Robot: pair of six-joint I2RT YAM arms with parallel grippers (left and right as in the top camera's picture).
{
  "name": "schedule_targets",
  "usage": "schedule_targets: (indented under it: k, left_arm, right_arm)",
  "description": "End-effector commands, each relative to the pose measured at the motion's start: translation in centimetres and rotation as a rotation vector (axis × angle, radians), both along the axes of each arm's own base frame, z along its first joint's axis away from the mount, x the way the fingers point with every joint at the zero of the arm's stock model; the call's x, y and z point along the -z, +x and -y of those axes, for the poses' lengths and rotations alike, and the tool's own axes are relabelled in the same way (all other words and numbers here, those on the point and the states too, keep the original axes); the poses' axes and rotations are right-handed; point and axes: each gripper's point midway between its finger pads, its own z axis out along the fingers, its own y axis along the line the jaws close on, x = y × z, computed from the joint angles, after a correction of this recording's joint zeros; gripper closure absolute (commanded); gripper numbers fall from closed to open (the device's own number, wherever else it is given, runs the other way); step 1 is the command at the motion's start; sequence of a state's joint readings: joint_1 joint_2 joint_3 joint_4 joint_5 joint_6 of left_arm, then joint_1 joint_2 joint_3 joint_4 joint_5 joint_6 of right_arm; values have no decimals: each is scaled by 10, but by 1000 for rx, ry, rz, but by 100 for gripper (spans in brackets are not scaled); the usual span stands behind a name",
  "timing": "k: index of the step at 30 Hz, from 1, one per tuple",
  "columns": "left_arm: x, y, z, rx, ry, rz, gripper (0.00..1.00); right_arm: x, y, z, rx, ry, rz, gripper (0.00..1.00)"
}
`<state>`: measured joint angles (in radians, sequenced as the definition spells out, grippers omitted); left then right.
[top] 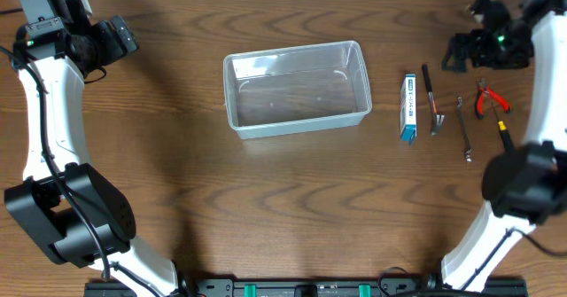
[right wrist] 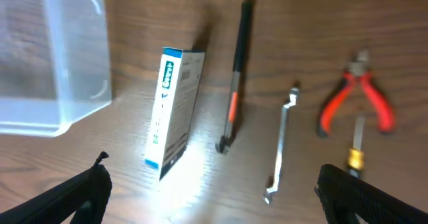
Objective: Pack container
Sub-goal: 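Move right gripper over the black-handled tool beside the box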
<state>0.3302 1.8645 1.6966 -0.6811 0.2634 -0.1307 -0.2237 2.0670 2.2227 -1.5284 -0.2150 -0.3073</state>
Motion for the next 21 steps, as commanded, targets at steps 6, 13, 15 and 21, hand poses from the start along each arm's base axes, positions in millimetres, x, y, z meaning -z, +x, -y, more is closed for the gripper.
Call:
schedule_targets:
  k: [6, 13, 15, 21]
  left_arm:
    - [-14, 1, 1, 1, -1, 29, 2]
    - [-14, 1, 1, 1, -1, 29, 2]
    - [-14, 1, 1, 1, -1, 29, 2]
    - [-14, 1, 1, 1, -1, 29, 2]
  right_arm:
    - [-17, -50, -6, 10, -43, 23, 1]
    - [13, -79, -3, 44, -92, 45, 1]
    - [26, -80, -4, 45, -84, 39, 1]
    - [37, -68, 1, 96, -83, 78, 1]
